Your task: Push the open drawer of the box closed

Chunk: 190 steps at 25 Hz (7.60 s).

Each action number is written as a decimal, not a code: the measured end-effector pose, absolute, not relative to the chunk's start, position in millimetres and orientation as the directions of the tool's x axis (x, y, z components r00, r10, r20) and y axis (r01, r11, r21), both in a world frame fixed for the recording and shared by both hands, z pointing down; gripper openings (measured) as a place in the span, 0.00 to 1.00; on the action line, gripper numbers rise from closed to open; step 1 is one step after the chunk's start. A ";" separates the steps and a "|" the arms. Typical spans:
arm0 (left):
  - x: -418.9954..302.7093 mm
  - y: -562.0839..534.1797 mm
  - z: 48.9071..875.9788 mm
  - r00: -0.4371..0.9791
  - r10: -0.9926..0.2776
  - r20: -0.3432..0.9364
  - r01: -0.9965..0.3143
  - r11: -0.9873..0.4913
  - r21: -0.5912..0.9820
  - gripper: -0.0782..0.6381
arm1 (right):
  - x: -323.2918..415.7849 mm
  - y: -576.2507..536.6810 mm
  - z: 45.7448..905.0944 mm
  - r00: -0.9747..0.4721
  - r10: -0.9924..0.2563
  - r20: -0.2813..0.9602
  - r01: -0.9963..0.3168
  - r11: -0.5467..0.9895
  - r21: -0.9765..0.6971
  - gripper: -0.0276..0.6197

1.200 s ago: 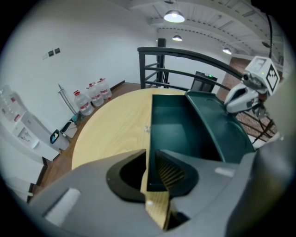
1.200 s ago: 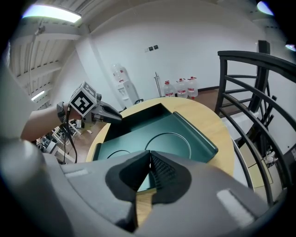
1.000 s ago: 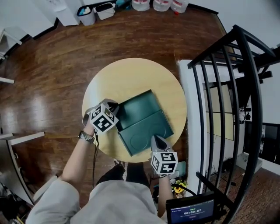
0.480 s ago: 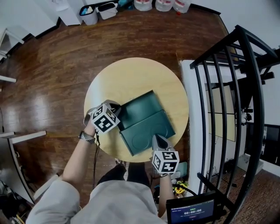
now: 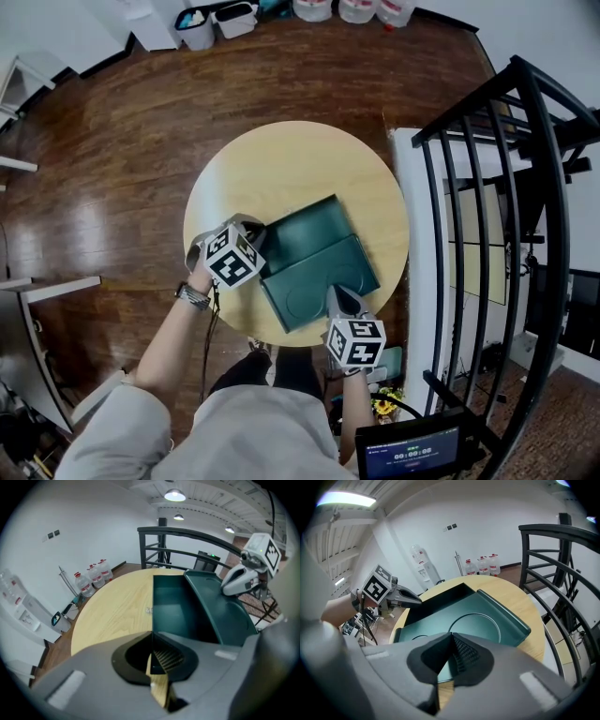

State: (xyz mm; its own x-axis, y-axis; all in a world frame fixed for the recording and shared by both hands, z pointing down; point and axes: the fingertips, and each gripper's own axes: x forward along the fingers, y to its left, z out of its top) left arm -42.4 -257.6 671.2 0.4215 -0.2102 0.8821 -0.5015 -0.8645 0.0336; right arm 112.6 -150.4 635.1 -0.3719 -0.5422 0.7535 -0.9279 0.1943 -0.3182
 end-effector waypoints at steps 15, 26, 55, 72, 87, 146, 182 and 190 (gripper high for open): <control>-39.3 -245.8 669.2 0.459 -0.195 0.866 -0.504 -0.860 0.074 0.13 | 114.4 -151.8 633.5 -0.323 -0.540 0.777 -0.946 0.203 -0.253 0.05; -25.1 -226.5 666.6 0.509 -0.142 0.849 -0.457 -0.880 0.127 0.14 | 114.9 -139.3 637.0 -0.346 -0.503 0.792 -0.938 0.202 -0.281 0.05; -15.5 -196.4 650.3 0.631 -0.009 0.775 -0.400 -0.860 0.316 0.14 | 115.5 -140.4 638.4 -0.338 -0.535 0.775 -0.941 0.190 -0.279 0.05; -20.8 -206.5 654.9 0.572 -0.012 0.820 -0.442 -0.847 0.296 0.12 | 116.5 -142.0 637.7 -0.339 -0.553 0.761 -0.940 0.170 -0.295 0.05; 1.9 -207.9 656.3 0.568 0.068 0.820 -0.394 -0.853 0.344 0.12 | 116.5 -140.9 637.3 -0.346 -0.553 0.758 -0.937 0.166 -0.307 0.05; -81.7 -102.2 313.1 0.520 -0.853 0.037 -0.822 -0.512 -0.248 0.12 | 67.8 -103.2 318.0 -0.346 -0.919 0.191 -0.914 0.376 0.151 0.05; -107.3 -32.5 323.7 0.485 -0.874 0.031 -0.833 -0.472 -0.287 0.12 | 77.8 -13.7 306.1 -0.265 -0.952 0.154 -0.934 0.293 0.207 0.05; -60.3 54.8 308.3 0.525 -0.851 -0.007 -0.813 -0.499 -0.302 0.12 | 103.5 64.6 315.0 -0.261 -0.956 0.132 -0.945 0.281 0.165 0.05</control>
State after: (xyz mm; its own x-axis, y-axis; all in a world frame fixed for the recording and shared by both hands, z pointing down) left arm -60.3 54.8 308.3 0.5248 -0.8512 -0.0067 -0.8126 -0.4987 -0.3016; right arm 103.5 64.6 315.0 -0.2610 -0.9563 0.1321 -0.9454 0.2808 0.1652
